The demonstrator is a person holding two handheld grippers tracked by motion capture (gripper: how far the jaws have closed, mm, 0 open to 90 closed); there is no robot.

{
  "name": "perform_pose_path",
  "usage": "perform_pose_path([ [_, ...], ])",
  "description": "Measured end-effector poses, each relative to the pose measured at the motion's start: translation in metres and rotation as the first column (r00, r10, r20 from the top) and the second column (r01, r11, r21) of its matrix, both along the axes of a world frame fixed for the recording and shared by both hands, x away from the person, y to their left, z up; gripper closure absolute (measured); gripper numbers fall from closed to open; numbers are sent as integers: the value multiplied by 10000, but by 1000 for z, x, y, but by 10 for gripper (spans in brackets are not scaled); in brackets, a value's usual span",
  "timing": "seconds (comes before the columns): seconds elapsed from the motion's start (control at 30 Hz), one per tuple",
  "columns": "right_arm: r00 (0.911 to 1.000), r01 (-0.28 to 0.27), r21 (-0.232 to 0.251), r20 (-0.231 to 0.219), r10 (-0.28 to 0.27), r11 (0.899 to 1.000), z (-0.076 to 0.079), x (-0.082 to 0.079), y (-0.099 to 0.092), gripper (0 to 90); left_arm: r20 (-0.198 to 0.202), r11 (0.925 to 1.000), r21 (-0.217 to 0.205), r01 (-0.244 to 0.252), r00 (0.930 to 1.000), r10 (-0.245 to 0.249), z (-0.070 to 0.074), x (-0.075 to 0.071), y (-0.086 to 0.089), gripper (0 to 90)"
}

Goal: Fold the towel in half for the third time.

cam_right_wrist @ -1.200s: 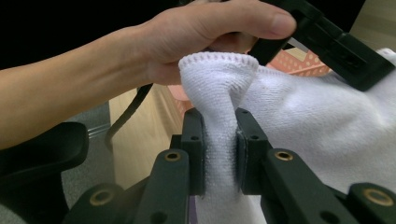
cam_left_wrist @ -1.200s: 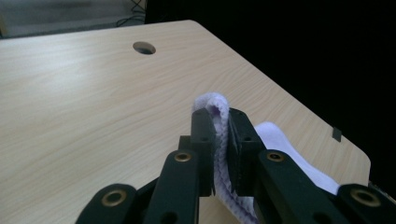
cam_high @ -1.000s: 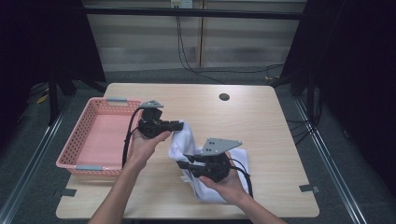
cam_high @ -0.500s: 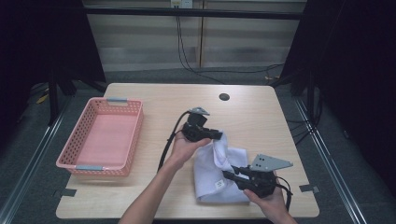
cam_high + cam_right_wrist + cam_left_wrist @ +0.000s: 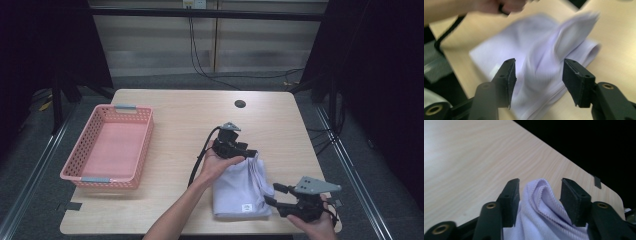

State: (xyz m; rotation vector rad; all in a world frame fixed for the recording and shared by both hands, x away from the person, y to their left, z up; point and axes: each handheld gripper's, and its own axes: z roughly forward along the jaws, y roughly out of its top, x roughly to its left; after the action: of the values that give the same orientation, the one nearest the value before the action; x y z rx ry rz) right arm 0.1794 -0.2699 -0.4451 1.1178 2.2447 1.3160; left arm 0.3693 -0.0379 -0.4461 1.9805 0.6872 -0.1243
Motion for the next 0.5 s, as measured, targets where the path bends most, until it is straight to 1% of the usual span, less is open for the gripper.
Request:
perform_pose_path([
  [0.03,9998,129,143,140,-131,9998,5,2,-2,412,74,9999,-93,-122,9999,122,3,-1,6,454],
  [0.07,9993,210,272,318,-219,9994,12,6,-5,399,105,9997,-218,-129,9999,131,6,-2,11,457],
  [0.1,9991,268,381,332,-280,9989,17,13,-6,398,172,9998,-180,-122,9998,126,8,-5,17,475],
  [0.13,9985,357,364,399,-371,9987,21,21,-5,391,277,9998,-46,-198,9994,200,9,-9,22,479],
  [0.17,9982,406,253,427,-416,9989,24,30,-4,384,348,9999,93,-43,9994,40,10,-15,28,493],
  [0.2,9976,544,69,415,-546,9985,25,44,-1,376,392,9999,156,64,9992,-70,10,-19,32,516],
  [0.23,9979,579,-6,293,-578,9983,25,53,1,360,591,9996,273,67,9982,-83,10,-26,38,521],
  [0.27,9985,544,-40,91,-544,9985,23,65,4,369,872,9992,405,48,9962,-84,9,-35,44,519],
  [0.3,9985,539,-192,99,-538,9984,21,75,9,381,915,9984,491,267,9953,-311,7,-45,51,512],
  [0.33,9984,559,-467,71,-556,9973,19,87,16,365,933,9979,573,315,9950,-368,6,-50,55,513],
  [0.37,9987,499,-506,-50,-503,9975,16,95,19,366,935,9965,697,470,9942,-534,3,-58,59,519],
  [0.4,9983,547,-524,-184,-557,9971,13,104,24,374,831,9941,881,631,9940,-704,0,-65,63,531],
  [0.43,9983,547,-524,-184,-557,9971,13,104,24,374,831,9941,881,631,9940,-704,0,-65,63,532],
  [0.47,9969,774,-723,-77,-781,9944,10,112,28,374,723,9919,973,815,9934,-887,-5,-75,69,532],
  [0.5,9963,812,-920,-213,-835,9924,3,123,34,371,531,9898,1001,1010,9929,-1067,-9,-82,73,534],
])
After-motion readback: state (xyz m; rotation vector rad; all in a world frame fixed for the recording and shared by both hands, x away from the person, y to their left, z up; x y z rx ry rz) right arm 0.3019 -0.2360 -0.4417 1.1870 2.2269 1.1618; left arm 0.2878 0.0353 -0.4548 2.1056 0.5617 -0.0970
